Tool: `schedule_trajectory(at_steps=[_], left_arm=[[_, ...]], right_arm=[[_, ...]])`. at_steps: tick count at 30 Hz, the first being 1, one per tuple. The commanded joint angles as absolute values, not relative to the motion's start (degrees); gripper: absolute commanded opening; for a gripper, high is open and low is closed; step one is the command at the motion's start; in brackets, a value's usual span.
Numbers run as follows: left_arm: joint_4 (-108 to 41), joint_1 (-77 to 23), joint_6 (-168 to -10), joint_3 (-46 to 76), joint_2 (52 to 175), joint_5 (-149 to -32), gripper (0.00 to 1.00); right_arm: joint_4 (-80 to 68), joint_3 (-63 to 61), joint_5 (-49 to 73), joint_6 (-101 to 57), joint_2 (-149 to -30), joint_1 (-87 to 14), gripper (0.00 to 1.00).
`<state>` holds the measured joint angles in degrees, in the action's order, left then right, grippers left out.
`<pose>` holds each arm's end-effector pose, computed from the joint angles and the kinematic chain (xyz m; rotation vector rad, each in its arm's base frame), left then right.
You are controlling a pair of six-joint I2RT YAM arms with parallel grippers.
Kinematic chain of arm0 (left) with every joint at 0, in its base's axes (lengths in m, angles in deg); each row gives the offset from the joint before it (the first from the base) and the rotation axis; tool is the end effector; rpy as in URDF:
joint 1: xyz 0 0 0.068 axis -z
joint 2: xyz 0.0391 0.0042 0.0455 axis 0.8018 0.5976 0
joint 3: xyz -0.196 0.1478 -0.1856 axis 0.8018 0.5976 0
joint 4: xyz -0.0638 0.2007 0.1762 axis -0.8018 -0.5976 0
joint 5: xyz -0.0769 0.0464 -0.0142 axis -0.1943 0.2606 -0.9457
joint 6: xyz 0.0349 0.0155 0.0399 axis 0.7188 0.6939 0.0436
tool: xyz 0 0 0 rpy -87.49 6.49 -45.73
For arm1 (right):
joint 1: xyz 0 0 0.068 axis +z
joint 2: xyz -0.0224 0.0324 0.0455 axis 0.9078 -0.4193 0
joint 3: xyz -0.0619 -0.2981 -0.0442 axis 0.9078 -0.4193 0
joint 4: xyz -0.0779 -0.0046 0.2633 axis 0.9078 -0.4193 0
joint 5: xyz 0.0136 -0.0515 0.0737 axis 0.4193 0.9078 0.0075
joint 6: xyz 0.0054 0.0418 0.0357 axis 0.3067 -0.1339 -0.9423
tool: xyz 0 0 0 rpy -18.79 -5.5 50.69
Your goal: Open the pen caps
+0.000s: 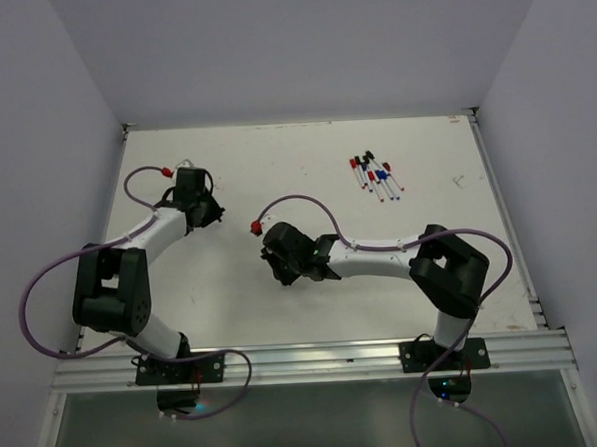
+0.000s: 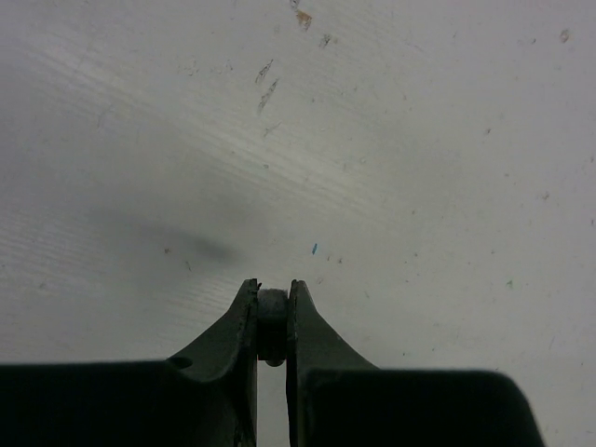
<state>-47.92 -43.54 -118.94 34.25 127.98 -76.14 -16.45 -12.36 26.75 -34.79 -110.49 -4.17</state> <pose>0.3307 -0.0529 0.2222 -0.7091 2.3350 -0.2731 0.1963 0.3449 0.2111 -0.8238 2.3330 0.4805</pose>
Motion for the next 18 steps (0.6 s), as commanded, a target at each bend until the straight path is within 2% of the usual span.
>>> schedule_trajectory(at_steps=[1, 8, 18], left_arm=[[-48.7, -43.8, -116.5, 30.3, 130.2, -75.9, 0.00], [-50.8, -44.0, -115.7, 23.8, 140.6, -75.4, 0.00], [-52.4, -45.8, -114.5, 18.0, 146.2, -72.3, 0.00]], right_arm=[[-13.5, -8.0, 21.8, -34.6, -112.9, -5.3, 0.00], [-12.3, -5.5, 21.4, -34.7, -117.5, -5.4, 0.00], [-13.7, -5.2, 21.1, -34.7, -119.1, -5.4, 0.00]])
